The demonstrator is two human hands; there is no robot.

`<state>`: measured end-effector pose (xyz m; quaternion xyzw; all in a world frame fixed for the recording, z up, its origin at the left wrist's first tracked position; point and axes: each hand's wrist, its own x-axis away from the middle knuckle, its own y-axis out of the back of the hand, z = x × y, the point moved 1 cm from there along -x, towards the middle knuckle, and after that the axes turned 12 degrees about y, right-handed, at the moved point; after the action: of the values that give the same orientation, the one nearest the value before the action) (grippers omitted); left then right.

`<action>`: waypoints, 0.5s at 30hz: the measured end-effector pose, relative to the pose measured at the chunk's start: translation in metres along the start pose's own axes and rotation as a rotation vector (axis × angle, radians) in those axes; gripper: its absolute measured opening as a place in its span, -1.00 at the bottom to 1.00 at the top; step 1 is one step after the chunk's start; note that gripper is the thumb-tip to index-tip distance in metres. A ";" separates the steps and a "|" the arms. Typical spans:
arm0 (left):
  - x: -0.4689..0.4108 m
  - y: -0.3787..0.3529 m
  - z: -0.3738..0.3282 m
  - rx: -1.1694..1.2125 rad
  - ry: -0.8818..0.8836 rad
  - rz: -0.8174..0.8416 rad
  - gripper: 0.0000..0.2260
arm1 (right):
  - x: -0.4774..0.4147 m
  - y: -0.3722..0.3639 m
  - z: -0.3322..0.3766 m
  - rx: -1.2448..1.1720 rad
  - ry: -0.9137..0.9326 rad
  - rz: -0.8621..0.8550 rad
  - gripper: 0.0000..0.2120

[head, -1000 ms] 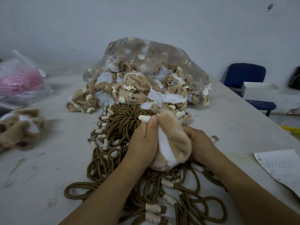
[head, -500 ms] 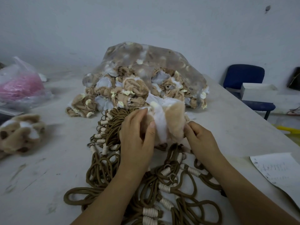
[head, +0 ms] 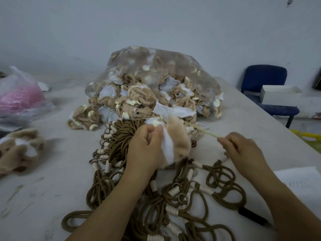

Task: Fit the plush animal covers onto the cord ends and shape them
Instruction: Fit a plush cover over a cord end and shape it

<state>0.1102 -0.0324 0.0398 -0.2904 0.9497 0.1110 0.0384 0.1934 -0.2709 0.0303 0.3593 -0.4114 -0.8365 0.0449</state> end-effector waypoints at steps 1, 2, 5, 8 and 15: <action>0.003 -0.004 0.003 -0.072 -0.047 0.011 -0.74 | 0.000 0.003 0.002 -0.049 -0.033 -0.053 -0.57; 0.007 -0.009 0.007 -0.149 -0.090 0.035 -0.76 | -0.001 0.003 0.009 -0.093 -0.051 -0.093 -0.62; 0.018 -0.026 0.013 -0.326 -0.226 0.104 -0.75 | -0.001 -0.012 0.044 -0.188 0.026 -0.008 -0.75; 0.021 -0.028 0.012 -0.375 -0.340 0.154 -0.86 | 0.004 -0.025 0.069 -0.267 0.153 0.085 -0.89; 0.023 -0.027 0.013 -0.411 -0.436 0.202 -0.84 | 0.004 -0.025 0.072 -0.442 0.042 0.154 -0.90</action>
<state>0.1066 -0.0641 0.0189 -0.1655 0.9008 0.3636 0.1704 0.1500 -0.2087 0.0391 0.3257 -0.2434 -0.8926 0.1948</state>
